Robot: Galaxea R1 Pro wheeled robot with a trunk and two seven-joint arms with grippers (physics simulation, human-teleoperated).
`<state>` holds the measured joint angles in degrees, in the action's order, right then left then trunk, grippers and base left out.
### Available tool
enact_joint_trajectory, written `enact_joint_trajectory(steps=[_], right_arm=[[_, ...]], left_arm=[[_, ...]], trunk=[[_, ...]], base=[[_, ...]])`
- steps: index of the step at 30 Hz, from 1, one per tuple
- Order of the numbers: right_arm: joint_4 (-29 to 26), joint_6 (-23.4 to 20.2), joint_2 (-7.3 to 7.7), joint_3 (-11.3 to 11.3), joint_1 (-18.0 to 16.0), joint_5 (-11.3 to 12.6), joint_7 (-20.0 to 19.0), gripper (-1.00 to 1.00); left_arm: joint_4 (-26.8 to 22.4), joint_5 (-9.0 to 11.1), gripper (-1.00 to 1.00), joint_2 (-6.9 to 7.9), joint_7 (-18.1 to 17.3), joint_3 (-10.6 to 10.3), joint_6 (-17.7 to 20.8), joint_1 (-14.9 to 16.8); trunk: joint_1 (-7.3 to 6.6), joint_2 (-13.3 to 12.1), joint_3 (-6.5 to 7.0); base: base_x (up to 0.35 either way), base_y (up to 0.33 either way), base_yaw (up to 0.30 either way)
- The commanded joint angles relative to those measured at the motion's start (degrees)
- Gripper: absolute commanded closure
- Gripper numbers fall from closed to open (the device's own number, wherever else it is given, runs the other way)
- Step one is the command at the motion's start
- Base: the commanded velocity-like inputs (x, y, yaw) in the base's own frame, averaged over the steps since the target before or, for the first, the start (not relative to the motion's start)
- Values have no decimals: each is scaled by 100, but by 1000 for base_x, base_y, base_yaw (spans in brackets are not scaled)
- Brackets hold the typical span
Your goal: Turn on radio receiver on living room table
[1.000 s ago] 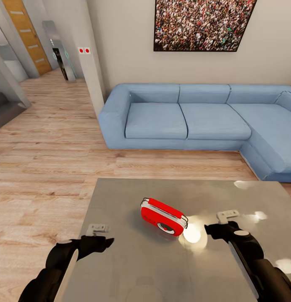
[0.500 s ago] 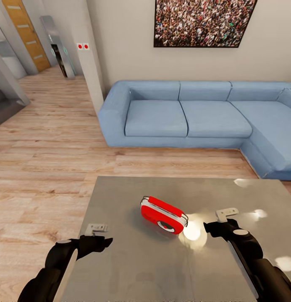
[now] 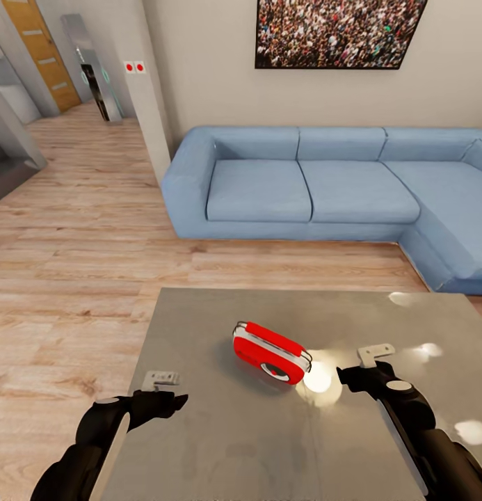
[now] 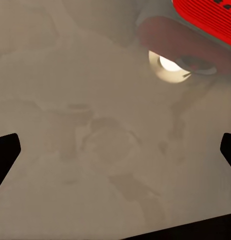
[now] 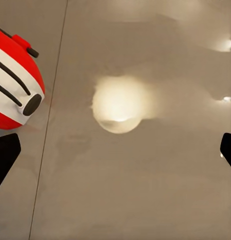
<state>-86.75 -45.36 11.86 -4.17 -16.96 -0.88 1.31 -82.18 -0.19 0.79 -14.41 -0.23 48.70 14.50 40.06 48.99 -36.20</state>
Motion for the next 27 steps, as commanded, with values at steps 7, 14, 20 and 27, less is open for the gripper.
enact_joint_trajectory(steps=[7,14,20,27], right_arm=[[6,24,0,-5,0,0,7,-100],[9,62,0,3,0,0,12,-100],[9,137,0,4,0,0,10,-100],[9,146,0,4,0,0,10,-100]], left_arm=[[0,1,-100,-8,0,-3,0,0],[0,2,-100,-8,0,-4,0,0],[0,2,-100,-8,0,-4,0,0],[0,10,-100,-8,0,-4,0,0]], trunk=[[0,0,-66],[0,0,-131],[0,0,-187],[0,0,-253]], base=[[0,0,0],[0,0,0],[0,0,0],[0,0,0]])
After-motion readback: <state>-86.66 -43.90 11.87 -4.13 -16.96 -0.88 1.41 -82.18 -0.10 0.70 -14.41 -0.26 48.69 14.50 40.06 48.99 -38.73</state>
